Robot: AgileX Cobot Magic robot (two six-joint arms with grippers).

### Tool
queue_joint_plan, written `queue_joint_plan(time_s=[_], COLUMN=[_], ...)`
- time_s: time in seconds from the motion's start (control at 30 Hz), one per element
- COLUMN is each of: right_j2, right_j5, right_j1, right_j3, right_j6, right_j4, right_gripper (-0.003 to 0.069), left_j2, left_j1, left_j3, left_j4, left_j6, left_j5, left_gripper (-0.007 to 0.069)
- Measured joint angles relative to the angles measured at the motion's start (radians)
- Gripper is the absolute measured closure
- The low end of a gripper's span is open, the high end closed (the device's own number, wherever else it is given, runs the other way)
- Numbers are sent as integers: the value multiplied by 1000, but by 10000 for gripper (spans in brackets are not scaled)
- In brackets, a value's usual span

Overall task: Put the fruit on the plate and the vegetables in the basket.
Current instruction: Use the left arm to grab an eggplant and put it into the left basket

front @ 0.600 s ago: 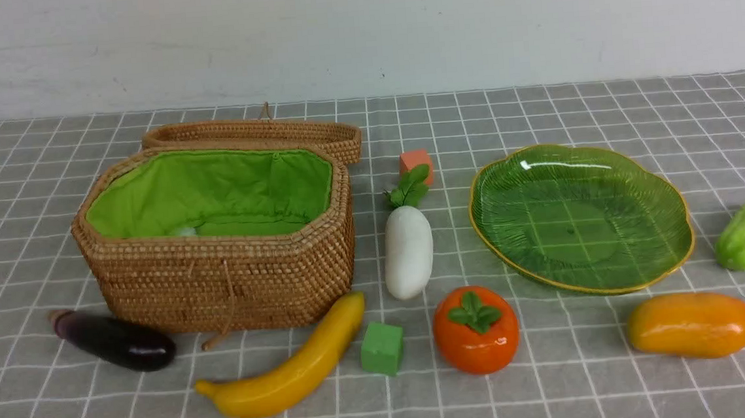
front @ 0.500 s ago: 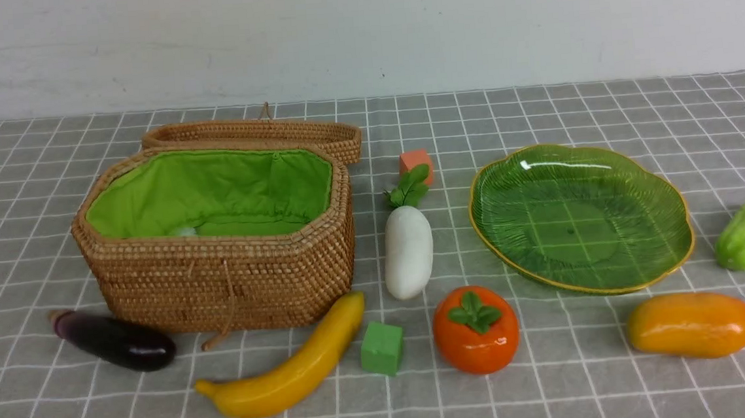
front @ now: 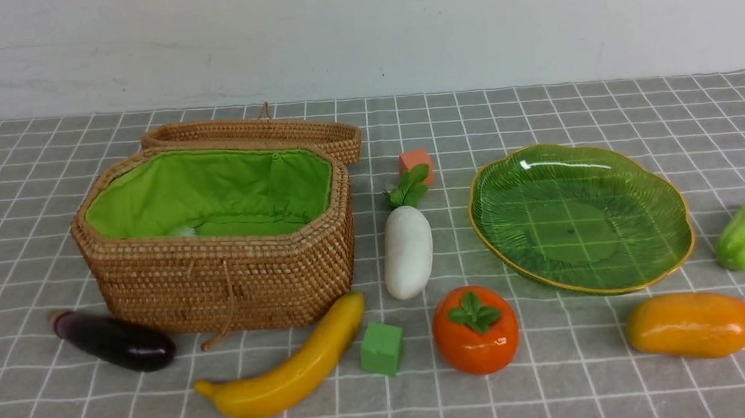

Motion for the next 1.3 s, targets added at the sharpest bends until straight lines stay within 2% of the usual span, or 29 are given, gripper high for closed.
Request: queue_joint_plan(time_s=[0.07,0.3,0.4,0.5,0.57,0.6,0.63,0.7,0.8,0.87,0.93,1.03,1.1,1.2,1.3], right_j2=[0,0,0,0,0,0,0,0,0,0,0,1,36,171,299], right_j5=[0,0,0,0,-3,-4,-26,-54,-124,-217,-244,-182,-28,202,416], right_j1=[0,0,0,0,0,0,0,0,0,0,1,16,57,141,201], right_j3=[0,0,0,0,0,0,1,5,5,5,3,-26,-133,-369,-564], right_j6=[0,0,0,0,-2,-2,10,63,177,286,318,327,283,91,-68], right_j4=[0,0,0,0,0,-6,7,61,220,376,434,466,469,447,431], right_gripper=[418,418,418,418,418,418,418,418,418,420,434,466,527,619,662], left_j2=[0,0,0,0,15,23,80,141,268,445,559,642,766,906,1000], left_j1=[0,0,0,0,0,0,0,0,0,0,0,0,0,0,0], left_j3=[0,0,0,-10,-74,-89,-169,-237,-354,-478,-539,-579,-642,-717,-766], left_j4=[-28,-322,-375,-393,-396,-396,-392,-388,-370,-341,-319,-299,-273,-244,-213], left_j6=[-30,-267,-293,-294,-269,-265,-214,-167,-87,5,56,79,91,95,95], left_j5=[-45,-235,-313,-306,-217,-209,-120,-49,94,281,370,408,428,431,430], left_gripper=[438,428,428,454,528,536,608,638,638,638,638,638,638,638,638])
